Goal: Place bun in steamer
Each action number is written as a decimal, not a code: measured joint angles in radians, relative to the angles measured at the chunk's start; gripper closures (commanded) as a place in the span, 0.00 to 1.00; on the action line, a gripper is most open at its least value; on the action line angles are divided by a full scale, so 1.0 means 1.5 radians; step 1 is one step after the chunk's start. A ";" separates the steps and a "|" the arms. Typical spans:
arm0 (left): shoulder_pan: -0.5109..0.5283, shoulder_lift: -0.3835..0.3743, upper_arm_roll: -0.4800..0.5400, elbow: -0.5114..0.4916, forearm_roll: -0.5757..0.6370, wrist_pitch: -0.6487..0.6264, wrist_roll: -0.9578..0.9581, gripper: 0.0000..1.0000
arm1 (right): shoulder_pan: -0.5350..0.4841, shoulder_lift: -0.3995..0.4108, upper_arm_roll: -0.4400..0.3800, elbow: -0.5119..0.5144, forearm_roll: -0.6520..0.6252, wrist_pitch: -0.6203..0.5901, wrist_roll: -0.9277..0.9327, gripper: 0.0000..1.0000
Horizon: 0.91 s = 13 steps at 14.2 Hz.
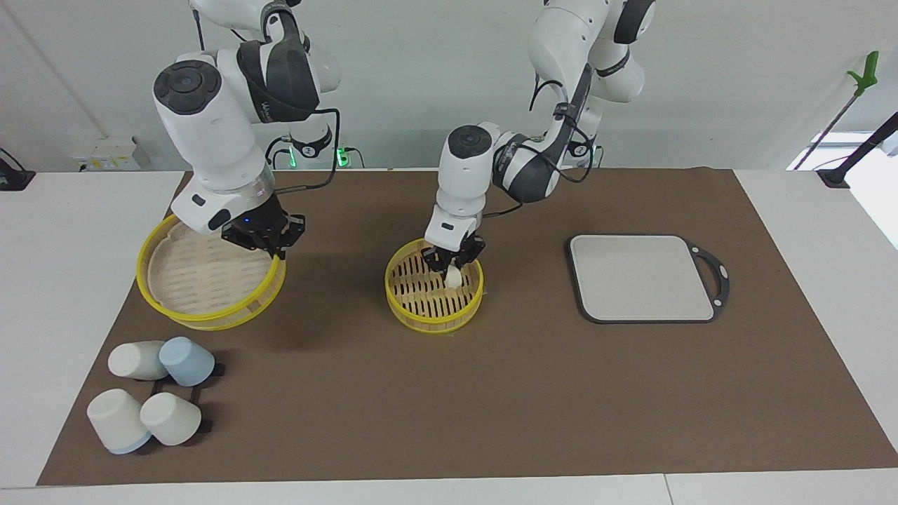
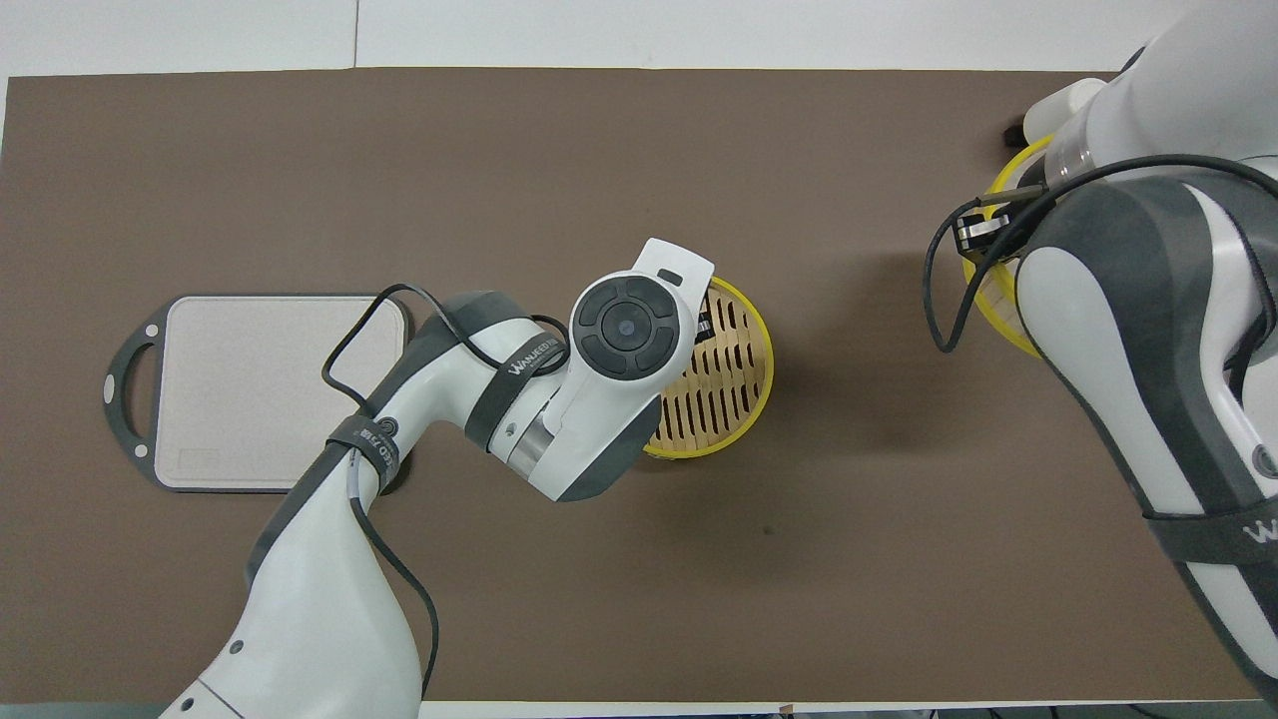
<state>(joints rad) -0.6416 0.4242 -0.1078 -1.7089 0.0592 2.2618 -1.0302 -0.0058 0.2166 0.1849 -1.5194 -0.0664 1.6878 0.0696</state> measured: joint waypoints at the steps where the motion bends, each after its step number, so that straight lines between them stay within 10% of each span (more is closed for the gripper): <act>1: -0.004 0.009 0.001 -0.002 0.002 0.013 0.000 0.62 | 0.001 -0.007 0.002 -0.018 0.000 0.017 0.000 1.00; 6: -0.009 0.017 0.001 -0.011 0.004 0.030 0.000 0.01 | 0.001 -0.027 0.003 -0.058 0.000 0.041 0.000 1.00; 13: 0.044 -0.064 0.013 -0.005 0.007 -0.083 0.037 0.00 | 0.001 -0.033 0.003 -0.064 0.000 0.042 0.000 1.00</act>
<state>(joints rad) -0.5756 0.3281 -0.0878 -1.7162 0.0699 2.1372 -0.9746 -0.0041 0.1674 0.1896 -1.6157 -0.0663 1.7509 0.0696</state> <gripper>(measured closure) 0.000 0.921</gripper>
